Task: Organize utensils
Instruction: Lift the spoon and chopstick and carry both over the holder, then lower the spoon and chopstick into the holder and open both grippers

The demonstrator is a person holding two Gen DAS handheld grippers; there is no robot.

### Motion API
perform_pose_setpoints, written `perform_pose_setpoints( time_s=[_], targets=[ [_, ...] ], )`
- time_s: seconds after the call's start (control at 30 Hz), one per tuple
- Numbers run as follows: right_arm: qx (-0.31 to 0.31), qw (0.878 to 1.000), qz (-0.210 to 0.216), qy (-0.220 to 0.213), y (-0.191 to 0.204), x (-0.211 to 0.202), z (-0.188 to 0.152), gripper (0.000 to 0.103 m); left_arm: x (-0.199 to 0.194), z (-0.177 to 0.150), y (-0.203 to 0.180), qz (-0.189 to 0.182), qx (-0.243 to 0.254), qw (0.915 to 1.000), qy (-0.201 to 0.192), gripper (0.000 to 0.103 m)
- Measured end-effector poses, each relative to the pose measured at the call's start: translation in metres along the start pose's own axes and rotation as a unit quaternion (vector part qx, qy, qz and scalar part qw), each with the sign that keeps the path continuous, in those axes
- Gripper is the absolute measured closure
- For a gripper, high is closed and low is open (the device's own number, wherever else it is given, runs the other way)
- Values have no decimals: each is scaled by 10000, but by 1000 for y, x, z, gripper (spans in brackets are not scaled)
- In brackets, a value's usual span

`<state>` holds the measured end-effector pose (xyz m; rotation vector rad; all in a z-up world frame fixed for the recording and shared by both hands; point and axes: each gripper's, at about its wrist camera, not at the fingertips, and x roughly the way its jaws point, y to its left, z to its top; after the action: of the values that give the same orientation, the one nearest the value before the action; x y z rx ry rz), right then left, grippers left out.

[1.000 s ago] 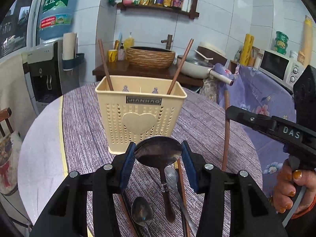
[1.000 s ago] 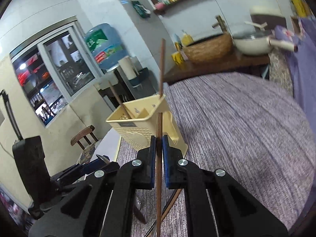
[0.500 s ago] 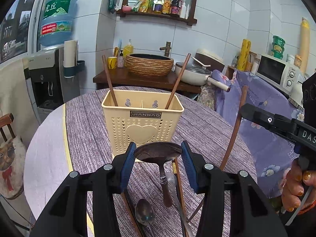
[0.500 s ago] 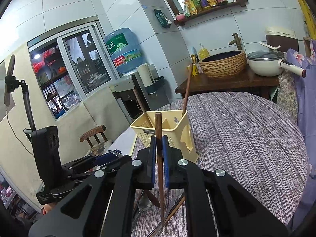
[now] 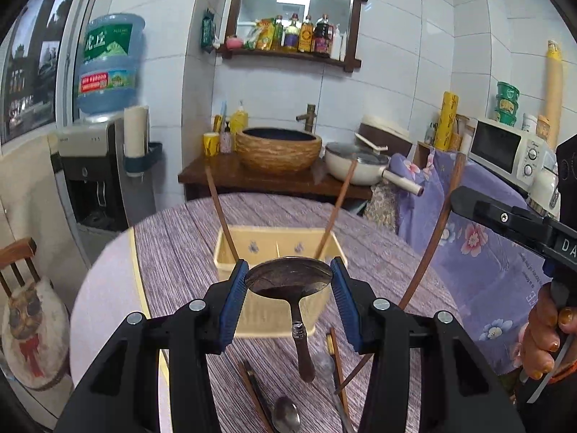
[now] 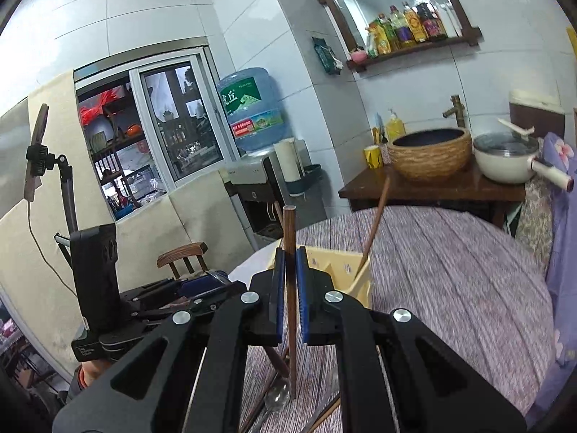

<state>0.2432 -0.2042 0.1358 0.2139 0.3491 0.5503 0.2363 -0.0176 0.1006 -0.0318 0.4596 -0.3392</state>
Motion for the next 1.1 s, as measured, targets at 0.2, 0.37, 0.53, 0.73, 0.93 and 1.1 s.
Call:
perform_pose_setpoints(
  time_s=[0.2, 0.37, 0.53, 0.73, 0.93, 1.1],
  targets=[
    [-314, 9982, -249, -444, 11, 6, 63, 96, 1, 62, 15, 159, -156, 9991, -362, 57],
    [-530, 9941, -597, -739, 13, 19, 96, 96, 11, 98, 19, 424, -171, 9969, -633, 57],
    [-442, 9936, -809, -653, -1, 46, 82, 96, 44, 87, 23, 630, -214, 9967, -461, 57],
    [-272, 9941, -1002, -324, -20, 80, 43, 95, 77, 46, 23, 767, -182, 9969, -83, 57],
    [-134, 9944, -1051, -42, -33, 99, 16, 95, 94, 19, 22, 773, -146, 9967, 201, 57],
    [-89, 9940, -1093, 47, -39, 105, 6, 100, 103, 8, 24, 810, -144, 9961, 328, 57]
  ],
)
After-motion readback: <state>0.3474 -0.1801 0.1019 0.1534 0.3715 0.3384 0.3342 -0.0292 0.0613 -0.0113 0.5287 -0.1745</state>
